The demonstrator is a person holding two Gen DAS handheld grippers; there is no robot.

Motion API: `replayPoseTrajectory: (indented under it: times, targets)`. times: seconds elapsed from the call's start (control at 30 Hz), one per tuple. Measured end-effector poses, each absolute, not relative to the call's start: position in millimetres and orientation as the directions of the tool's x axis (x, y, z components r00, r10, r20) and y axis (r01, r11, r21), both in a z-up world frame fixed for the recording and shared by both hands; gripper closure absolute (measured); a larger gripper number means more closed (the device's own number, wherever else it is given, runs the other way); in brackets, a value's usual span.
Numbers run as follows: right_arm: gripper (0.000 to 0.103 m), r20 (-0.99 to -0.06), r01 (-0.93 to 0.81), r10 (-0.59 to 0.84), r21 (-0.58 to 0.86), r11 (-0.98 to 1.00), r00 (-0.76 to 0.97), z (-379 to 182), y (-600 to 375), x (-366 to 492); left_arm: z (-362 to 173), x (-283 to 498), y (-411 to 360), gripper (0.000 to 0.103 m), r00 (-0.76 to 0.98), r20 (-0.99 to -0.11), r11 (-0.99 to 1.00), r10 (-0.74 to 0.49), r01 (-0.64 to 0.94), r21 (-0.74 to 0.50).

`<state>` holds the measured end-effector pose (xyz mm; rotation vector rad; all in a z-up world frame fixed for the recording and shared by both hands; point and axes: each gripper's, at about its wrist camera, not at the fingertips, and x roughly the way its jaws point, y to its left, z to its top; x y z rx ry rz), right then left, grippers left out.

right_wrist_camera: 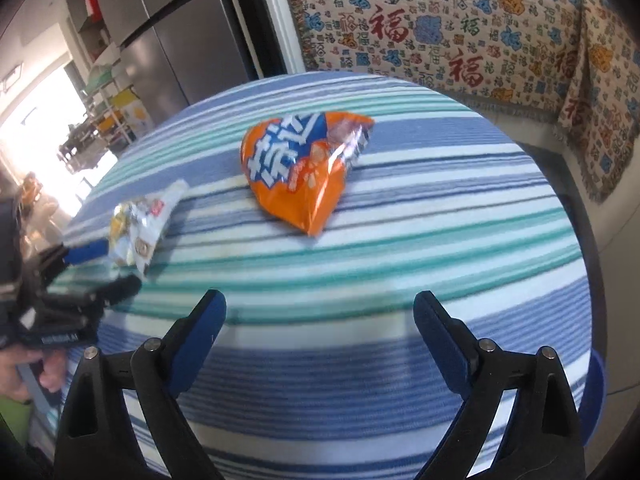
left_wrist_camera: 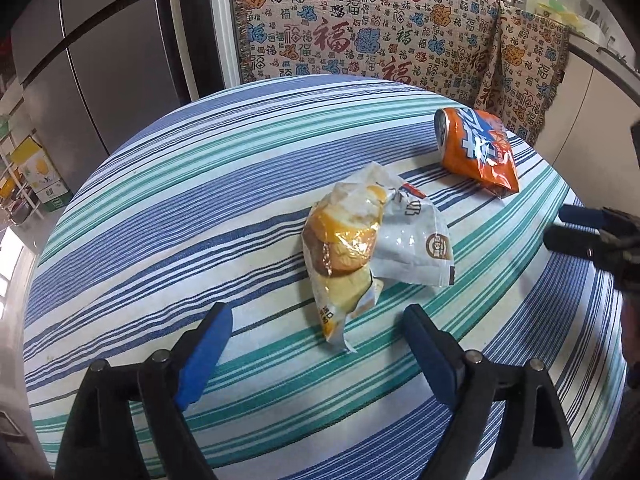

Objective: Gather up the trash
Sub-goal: 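Grasp the silver-gold wrapper with the left tool while the right grasps the orange bag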

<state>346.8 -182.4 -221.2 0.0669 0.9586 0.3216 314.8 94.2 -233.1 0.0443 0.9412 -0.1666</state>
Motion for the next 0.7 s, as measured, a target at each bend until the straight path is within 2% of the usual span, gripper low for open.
replayPoseTrajectory:
  times: [0.27,0.3,0.33,0.4,0.53,0.57,0.6,0.63,0.7]
  targets:
    - [0.008,-0.729,-0.143,0.459,0.455,0.879,0.508,-226.2,-188.2,423.2,-229.4,316.0,109.1,0.014,0.577,-0.79,0.975,-0.207,0.19,-0.117]
    - [0.018,-0.719,-0.13,0.48,0.487,0.864,0.503,-229.5,-190.4,428.5,-228.3,317.1,110.7,0.014,0.579,-0.786,0.973,-0.218,0.195,-0.127]
    - [0.046,-0.707,-0.13,0.513,0.522,0.843,0.488,-232.5,-191.8,430.8,-226.9,318.3,111.3,0.014,0.581,-0.782,0.971,-0.225,0.199,-0.132]
    - [0.069,-0.692,-0.143,0.536,0.541,0.828,0.483,-231.7,-192.1,431.7,-223.4,320.2,111.7,0.014,0.584,-0.773,0.965,-0.249,0.218,-0.146]
    - [0.072,-0.719,-0.239,0.462,0.397,0.886,0.519,-212.6,-175.4,410.8,-217.7,323.5,106.3,0.018,0.586,-0.755,0.949,-0.295,0.272,-0.16]
    - [0.072,-0.728,-0.259,0.434,0.348,0.901,0.531,-207.4,-170.3,400.6,-217.3,324.6,103.8,0.023,0.585,-0.755,0.948,-0.295,0.278,-0.155]
    - [0.072,-0.733,-0.281,0.404,0.294,0.914,0.547,-201.9,-164.7,390.6,-218.2,325.7,101.7,0.044,0.582,-0.759,0.947,-0.293,0.283,-0.149]
    - [0.072,-0.734,-0.3,0.383,0.251,0.92,0.561,-196.4,-160.6,380.8,-220.1,326.8,99.4,0.069,0.57,-0.767,0.945,-0.296,0.291,-0.149]
    - [0.072,-0.731,-0.31,0.347,0.193,0.931,0.588,-187.8,-156.5,360.4,-222.8,327.3,96.4,0.074,0.567,-0.77,0.945,-0.291,0.294,-0.141]
